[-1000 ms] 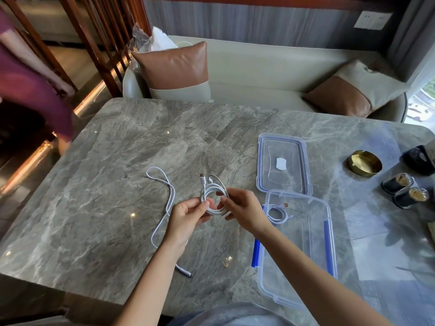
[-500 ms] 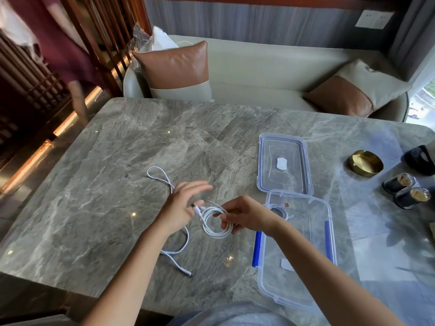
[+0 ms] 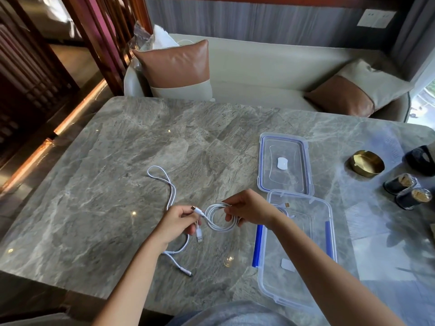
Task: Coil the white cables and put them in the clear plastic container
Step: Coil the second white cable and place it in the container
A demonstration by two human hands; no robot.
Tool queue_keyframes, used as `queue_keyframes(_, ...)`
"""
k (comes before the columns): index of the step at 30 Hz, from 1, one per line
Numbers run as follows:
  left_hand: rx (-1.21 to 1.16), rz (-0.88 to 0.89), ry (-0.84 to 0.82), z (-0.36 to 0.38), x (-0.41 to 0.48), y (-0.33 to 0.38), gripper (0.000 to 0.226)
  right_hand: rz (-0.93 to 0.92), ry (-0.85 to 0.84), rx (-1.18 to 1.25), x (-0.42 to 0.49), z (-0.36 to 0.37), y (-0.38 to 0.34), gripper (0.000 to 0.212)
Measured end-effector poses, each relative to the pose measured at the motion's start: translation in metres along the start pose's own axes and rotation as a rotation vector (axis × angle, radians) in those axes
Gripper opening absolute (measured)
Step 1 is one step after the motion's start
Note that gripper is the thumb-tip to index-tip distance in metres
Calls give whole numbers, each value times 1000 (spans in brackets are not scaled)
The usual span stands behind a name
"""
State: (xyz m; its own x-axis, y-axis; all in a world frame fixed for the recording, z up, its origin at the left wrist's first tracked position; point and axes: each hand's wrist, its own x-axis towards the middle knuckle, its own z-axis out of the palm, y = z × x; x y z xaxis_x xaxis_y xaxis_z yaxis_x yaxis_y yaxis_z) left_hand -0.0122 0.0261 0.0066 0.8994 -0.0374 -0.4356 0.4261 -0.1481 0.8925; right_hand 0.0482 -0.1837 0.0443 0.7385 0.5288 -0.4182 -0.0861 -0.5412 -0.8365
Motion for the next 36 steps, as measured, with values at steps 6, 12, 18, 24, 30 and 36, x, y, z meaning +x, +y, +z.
queue_keyframes(6, -534, -149, -173, 13, -12, -5, 14, -81, 188, -93, 2, 6, 3, 19)
queue_keyframes(12, -886, -220, -231, 23, -17, -6, 23, -194, 424, -205, 0, 16, 5, 17)
queue_keyframes(18, -915, -185, -86, 42, -18, -2, 15, -222, 553, -98, 0, 30, 7, 23)
queue_keyframes(24, -983, -199, 105, 53, -17, 6, 13, -247, 560, 87, -2, 38, 5, 21)
queue_keyframes(30, -953, -101, 177, 57, -17, 10, 16, -236, 449, 306, -6, 47, 5, 25)
queue_keyframes(36, -726, -62, 332, 58, -15, 6, 19, -212, 372, 405, -10, 55, 7, 29)
